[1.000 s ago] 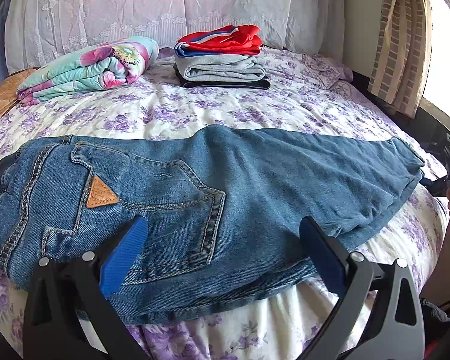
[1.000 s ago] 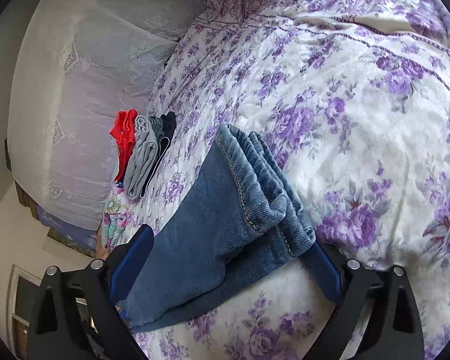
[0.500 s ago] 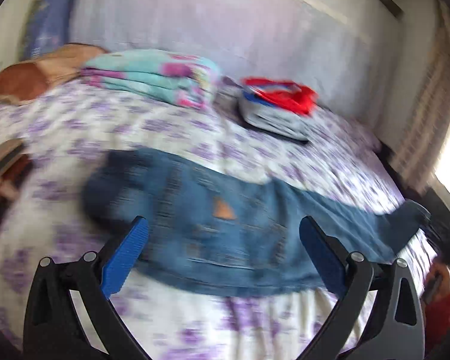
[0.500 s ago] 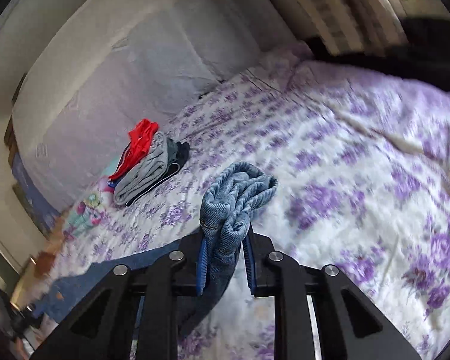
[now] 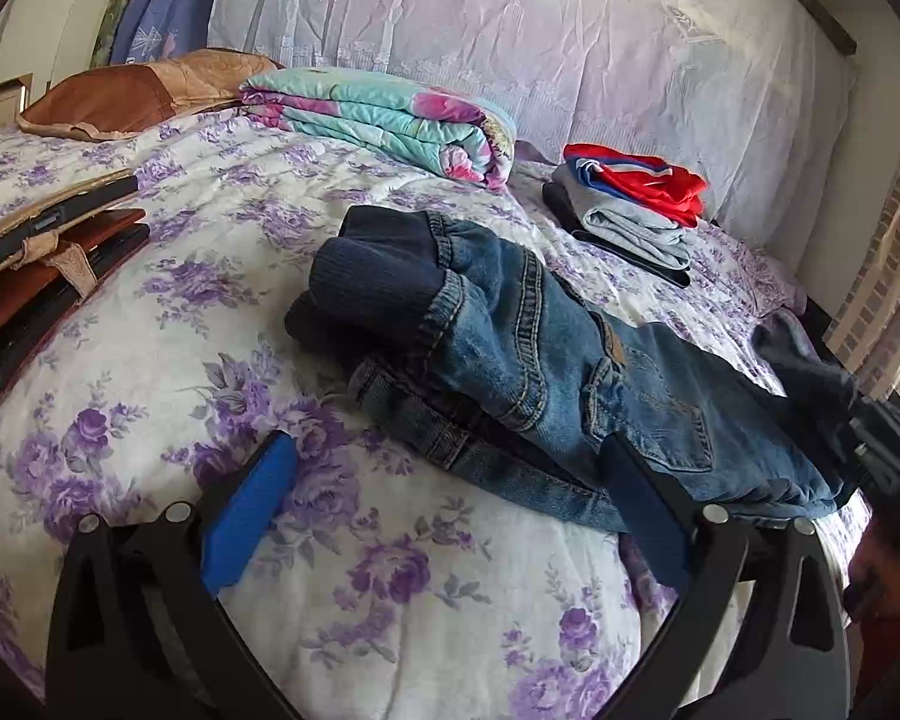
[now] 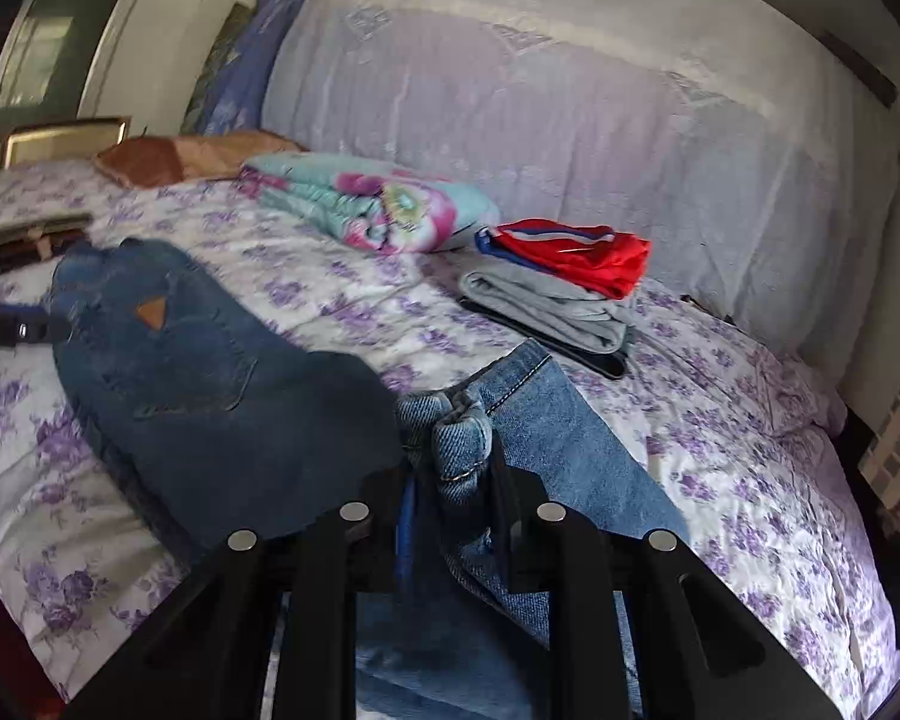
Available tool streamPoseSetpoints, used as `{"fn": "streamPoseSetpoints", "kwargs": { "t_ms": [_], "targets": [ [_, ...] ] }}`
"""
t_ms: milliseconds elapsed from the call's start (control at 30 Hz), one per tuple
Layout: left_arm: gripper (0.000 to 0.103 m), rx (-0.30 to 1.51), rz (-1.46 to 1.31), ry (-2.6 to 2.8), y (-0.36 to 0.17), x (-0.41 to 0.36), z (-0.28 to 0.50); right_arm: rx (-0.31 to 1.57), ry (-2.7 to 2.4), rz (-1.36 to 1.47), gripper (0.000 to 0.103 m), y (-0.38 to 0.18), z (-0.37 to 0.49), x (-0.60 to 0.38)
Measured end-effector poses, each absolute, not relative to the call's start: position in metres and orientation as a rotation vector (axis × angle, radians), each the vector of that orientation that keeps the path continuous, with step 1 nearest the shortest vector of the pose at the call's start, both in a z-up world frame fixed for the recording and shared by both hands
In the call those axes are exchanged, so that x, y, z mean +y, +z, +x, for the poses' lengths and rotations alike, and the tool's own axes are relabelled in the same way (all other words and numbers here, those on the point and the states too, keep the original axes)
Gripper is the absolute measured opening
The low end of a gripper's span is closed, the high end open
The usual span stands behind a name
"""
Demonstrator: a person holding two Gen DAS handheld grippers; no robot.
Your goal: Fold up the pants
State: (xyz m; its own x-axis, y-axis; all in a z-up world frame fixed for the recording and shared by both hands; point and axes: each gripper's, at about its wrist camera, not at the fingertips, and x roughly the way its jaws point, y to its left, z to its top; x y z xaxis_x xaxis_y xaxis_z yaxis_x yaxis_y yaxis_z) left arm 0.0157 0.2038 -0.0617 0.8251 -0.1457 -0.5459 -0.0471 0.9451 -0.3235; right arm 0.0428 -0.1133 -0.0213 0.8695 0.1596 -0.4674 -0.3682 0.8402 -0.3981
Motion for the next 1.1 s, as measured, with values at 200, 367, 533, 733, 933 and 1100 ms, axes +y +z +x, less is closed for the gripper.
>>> {"fn": "streamPoseSetpoints", "kwargs": {
  "t_ms": [200, 367, 533, 733, 933, 1100],
  "targets": [
    [0.098, 0.593, -0.327, -0.049, -0.063, 0.203, 0.012, 0.409, 0.271, -0.552, 0.021, -0.024, 0.028, -0.112],
    [0.098, 0.592, -0.327, -0.049, -0.062, 0.203, 0.013, 0.444, 0.285, -0.618, 0.021, -0.033, 0.033, -0.106],
    [0.098, 0.592, -0.327, -0.049, -0.062, 0.203, 0.012, 0.505, 0.277, -0.806, 0.026, -0.064, 0.032, -0.083],
    [0.098, 0.589, -0.325, -0.05, -0.062, 0.202, 0.012, 0.488, 0.383, -0.714, 0.064, -0.042, 0.01, -0.102],
    [0.098, 0.589, -0.325, -0.049, -0.062, 0.202, 0.012, 0.42, 0.312, -0.415, 0.077, 0.022, 0.022, -0.162],
    [0.098, 0.588, -0.324, -0.05, -0.062, 0.202, 0.012, 0.666, 0.189, -0.213, 0.077, -0.01, 0.08, -0.216]
  ]
}}
